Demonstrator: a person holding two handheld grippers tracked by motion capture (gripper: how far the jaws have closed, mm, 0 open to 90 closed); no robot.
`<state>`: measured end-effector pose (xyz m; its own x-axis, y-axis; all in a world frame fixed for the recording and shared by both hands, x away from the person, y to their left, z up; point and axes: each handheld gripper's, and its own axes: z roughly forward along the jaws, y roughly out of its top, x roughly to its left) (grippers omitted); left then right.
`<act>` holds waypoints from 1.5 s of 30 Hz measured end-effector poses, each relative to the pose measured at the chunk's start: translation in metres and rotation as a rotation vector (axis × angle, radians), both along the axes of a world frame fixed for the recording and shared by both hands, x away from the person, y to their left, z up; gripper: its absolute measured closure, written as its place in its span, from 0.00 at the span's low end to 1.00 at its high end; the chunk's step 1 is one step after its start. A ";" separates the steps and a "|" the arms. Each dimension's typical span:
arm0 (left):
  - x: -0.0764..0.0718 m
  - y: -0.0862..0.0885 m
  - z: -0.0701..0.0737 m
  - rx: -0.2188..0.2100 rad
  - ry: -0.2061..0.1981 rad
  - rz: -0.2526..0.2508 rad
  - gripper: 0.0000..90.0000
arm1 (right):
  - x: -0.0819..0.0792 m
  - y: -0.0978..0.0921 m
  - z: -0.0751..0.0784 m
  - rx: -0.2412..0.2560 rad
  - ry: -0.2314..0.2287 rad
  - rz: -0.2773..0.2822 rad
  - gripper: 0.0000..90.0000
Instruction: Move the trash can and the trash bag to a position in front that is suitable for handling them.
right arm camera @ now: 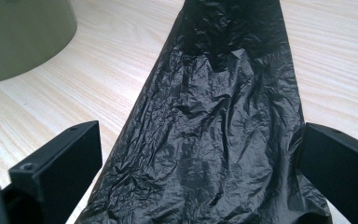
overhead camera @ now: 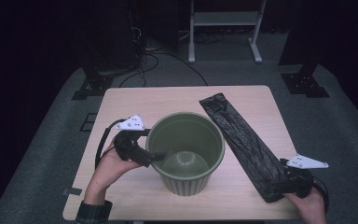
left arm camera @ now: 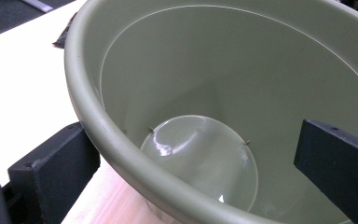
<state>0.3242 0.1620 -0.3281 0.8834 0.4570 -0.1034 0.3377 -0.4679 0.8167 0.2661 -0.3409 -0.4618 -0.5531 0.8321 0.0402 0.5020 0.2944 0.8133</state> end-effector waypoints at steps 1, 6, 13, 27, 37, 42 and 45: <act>-0.002 -0.002 0.000 0.000 -0.002 -0.006 0.00 | 0.000 0.000 0.000 0.000 0.000 -0.001 0.00; -0.007 -0.014 -0.001 -0.006 -0.008 -0.035 0.00 | 0.002 0.001 0.001 -0.003 -0.001 -0.002 0.00; -0.011 -0.031 -0.005 0.002 -0.003 -0.080 0.00 | 0.003 0.002 0.002 -0.003 0.001 0.000 0.00; -0.012 -0.034 -0.002 -0.038 -0.010 -0.068 0.00 | 0.004 0.003 0.005 0.012 -0.001 -0.002 0.00; -0.022 0.000 0.017 -0.139 -0.088 0.001 0.00 | 0.010 0.009 0.010 0.001 -0.010 0.002 0.00; -0.034 0.025 0.012 -0.122 -0.117 0.048 0.00 | 0.019 0.014 0.012 -0.011 -0.015 0.001 0.00; -0.041 0.041 0.005 -0.122 -0.128 0.083 0.00 | 0.024 0.017 0.012 -0.031 -0.010 -0.003 0.00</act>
